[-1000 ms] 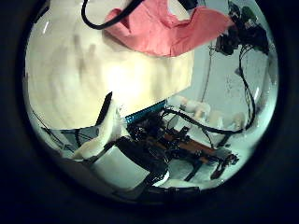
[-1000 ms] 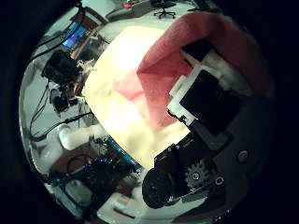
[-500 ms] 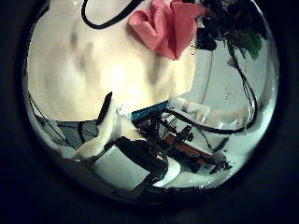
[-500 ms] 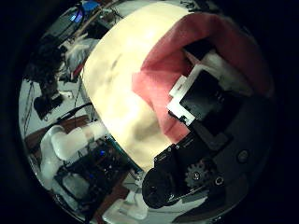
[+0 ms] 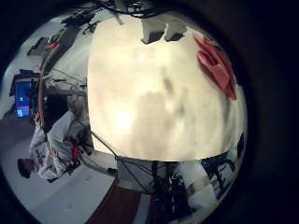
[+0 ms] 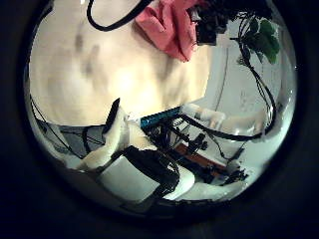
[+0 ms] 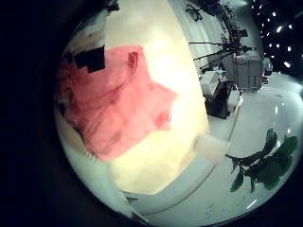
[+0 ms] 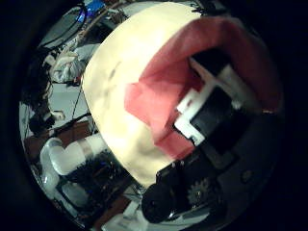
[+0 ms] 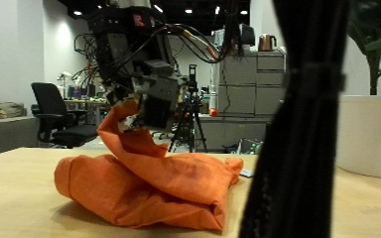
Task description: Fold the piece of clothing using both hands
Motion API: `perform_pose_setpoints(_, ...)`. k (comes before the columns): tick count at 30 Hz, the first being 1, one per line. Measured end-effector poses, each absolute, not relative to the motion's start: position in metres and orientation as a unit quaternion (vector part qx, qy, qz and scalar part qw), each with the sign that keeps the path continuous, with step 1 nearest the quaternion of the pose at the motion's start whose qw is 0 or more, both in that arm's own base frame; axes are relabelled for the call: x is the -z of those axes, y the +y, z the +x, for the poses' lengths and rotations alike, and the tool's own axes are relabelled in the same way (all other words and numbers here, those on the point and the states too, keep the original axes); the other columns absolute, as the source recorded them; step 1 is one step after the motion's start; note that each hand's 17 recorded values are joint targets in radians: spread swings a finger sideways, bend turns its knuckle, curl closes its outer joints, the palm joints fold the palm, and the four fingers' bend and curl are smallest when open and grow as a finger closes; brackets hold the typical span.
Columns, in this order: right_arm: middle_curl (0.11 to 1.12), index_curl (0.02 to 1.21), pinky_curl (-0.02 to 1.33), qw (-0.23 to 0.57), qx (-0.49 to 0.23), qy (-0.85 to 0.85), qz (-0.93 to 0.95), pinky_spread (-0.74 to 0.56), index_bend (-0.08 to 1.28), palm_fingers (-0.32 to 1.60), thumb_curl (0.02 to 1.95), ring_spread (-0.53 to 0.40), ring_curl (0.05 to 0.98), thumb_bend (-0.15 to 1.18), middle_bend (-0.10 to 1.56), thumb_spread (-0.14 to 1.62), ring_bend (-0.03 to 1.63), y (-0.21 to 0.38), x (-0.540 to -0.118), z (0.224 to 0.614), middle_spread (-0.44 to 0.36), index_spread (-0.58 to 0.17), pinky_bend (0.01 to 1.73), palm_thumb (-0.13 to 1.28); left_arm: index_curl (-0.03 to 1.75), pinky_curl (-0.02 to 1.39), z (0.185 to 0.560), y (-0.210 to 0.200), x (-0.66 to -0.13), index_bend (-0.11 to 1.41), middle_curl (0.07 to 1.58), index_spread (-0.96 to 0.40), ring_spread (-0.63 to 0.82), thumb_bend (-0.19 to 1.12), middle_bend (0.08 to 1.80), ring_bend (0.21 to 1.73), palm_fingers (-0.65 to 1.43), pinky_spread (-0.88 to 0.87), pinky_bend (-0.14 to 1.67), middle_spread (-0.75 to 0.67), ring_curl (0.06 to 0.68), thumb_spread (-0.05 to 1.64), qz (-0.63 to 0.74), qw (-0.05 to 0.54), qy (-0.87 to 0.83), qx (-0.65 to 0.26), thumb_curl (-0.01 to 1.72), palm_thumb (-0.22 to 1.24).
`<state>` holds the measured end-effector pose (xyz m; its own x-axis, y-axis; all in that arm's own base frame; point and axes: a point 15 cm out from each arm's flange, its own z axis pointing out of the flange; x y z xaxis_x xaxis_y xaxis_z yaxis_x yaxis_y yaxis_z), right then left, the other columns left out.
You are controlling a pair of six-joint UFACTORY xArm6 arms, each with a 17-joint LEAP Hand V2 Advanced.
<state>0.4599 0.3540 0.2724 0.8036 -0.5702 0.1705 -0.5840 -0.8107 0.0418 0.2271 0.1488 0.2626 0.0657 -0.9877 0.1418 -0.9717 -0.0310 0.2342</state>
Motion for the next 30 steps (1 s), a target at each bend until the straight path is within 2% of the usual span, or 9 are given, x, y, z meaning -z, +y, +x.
perform_pose_setpoints(2, 0.62, 0.66, 0.62, 0.041, -0.068, -0.306, 0.949, -0.36, 0.44, 0.02, 0.75, -0.273, 0.561, -0.04, 0.88, 1.14, 1.24, 0.346, -0.278, 0.462, -0.153, -0.345, 1.02, 0.79, 0.33, 0.32, 0.227, 0.148, -0.263, 0.17, 0.23, 0.02, 0.6, -0.02, 0.17, 0.35, -0.03, 0.55, 0.23, 0.38, 0.23, 1.08, 0.716, 0.135, -0.684, 0.03, 0.34, 0.6)
perform_pose_setpoints(3, 0.57, 0.61, 0.61, 0.037, -0.064, -0.304, 0.95, -0.23, 0.4, -0.09, 0.72, -0.239, 0.51, -0.05, 0.77, 1.13, 1.12, 0.343, -0.282, 0.462, -0.126, -0.355, 1.0, 0.75, 0.33, 0.32, 0.227, 0.147, -0.263, 0.17, 0.23, 0.02, 0.6, -0.02, 0.17, 0.35, -0.03, 0.55, 0.23, 0.38, 0.23, 1.08, 0.715, 0.135, -0.685, 0.03, 0.34, 0.6)
perform_pose_setpoints(4, 0.52, 0.56, 0.58, 0.036, -0.062, -0.303, 0.95, -0.12, 0.37, -0.17, 0.69, -0.148, 0.464, -0.05, 0.66, 1.13, 1.0, 0.342, -0.284, 0.461, -0.1, -0.369, 0.99, 0.72, 0.33, 0.32, 0.227, 0.147, -0.264, 0.17, 0.23, 0.02, 0.6, -0.02, 0.17, 0.35, -0.03, 0.55, 0.23, 0.38, 0.23, 1.08, 0.715, 0.134, -0.686, 0.03, 0.34, 0.6)
perform_pose_setpoints(6, 0.45, 0.5, 0.53, 0.038, -0.059, -0.3, 0.951, 0.06, 0.28, -0.23, 0.62, -0.004, 0.39, -0.07, 0.51, 1.11, 0.83, 0.332, -0.293, 0.461, -0.017, -0.389, 0.96, 0.62, 0.33, 0.32, 0.227, 0.146, -0.265, 0.17, 0.23, 0.01, 0.6, -0.02, 0.17, 0.35, -0.03, 0.55, 0.23, 0.38, 0.23, 1.08, 0.715, 0.134, -0.686, 0.03, 0.34, 0.6)
perform_pose_setpoints(10, 0.37, 0.41, 0.45, 0.032, -0.063, -0.302, 0.951, 0.3, 0.15, -0.21, 0.5, 0.149, 0.295, -0.08, 0.31, 1.06, 0.61, 0.317, -0.315, 0.462, 0.05, -0.428, 0.83, 0.41, 0.33, 0.32, 0.229, 0.143, -0.266, 0.17, 0.23, 0.01, 0.6, -0.02, 0.17, 0.35, -0.03, 0.55, 0.23, 0.38, 0.23, 1.08, 0.712, 0.132, -0.689, 0.032, 0.34, 0.6)
perform_pose_setpoints(15, 0.34, 0.33, 0.39, 0.011, -0.078, -0.325, 0.942, 0.4, 0.11, -0.16, 0.42, 0.217, 0.255, -0.06, 0.22, 1.0, 0.51, 0.286, -0.355, 0.47, 0.09, -0.422, 0.73, 0.29, 0.33, 0.32, 0.233, 0.138, -0.269, 0.17, 0.23, 0.01, 0.6, -0.02, 0.17, 0.35, -0.03, 0.55, 0.23, 0.38, 0.23, 1.08, 0.709, 0.129, -0.692, 0.032, 0.34, 0.59)
perform_pose_setpoints(21, 0.32, 0.26, 0.34, 0.0, -0.087, -0.369, 0.925, 0.43, 0.11, -0.12, 0.37, 0.244, 0.234, -0.04, 0.18, 0.96, 0.44, 0.218, -0.414, 0.455, 0.108, -0.404, 0.65, 0.26, 0.33, 0.32, 0.245, 0.12, -0.278, 0.17, 0.23, 0.01, 0.6, -0.02, 0.17, 0.35, -0.03, 0.55, 0.23, 0.38, 0.23, 1.08, 0.693, 0.12, -0.71, 0.034, 0.34, 0.59)
perform_pose_setpoints(25, 0.3, 0.23, 0.33, -0.014, -0.102, -0.397, 0.912, 0.43, 0.13, -0.09, 0.35, 0.248, 0.233, -0.03, 0.17, 0.96, 0.43, 0.171, -0.449, 0.433, 0.111, -0.389, 0.62, 0.26, 0.33, 0.32, 0.257, 0.098, -0.29, 0.18, 0.23, 0.01, 0.6, -0.02, 0.17, 0.35, -0.03, 0.55, 0.23, 0.37, 0.23, 1.08, 0.672, 0.109, -0.731, 0.035, 0.34, 0.59)
perform_pose_setpoints(30, 0.29, 0.22, 0.31, -0.01, -0.105, -0.443, 0.89, 0.43, 0.14, -0.05, 0.33, 0.239, 0.236, -0.03, 0.17, 0.95, 0.42, 0.101, -0.462, 0.391, 0.101, -0.38, 0.6, 0.26, 0.33, 0.32, 0.263, 0.061, -0.303, 0.17, 0.23, 0.02, 0.6, -0.02, 0.17, 0.34, -0.02, 0.55, 0.23, 0.36, 0.229, 1.08, 0.647, 0.101, -0.755, 0.037, 0.34, 0.59)
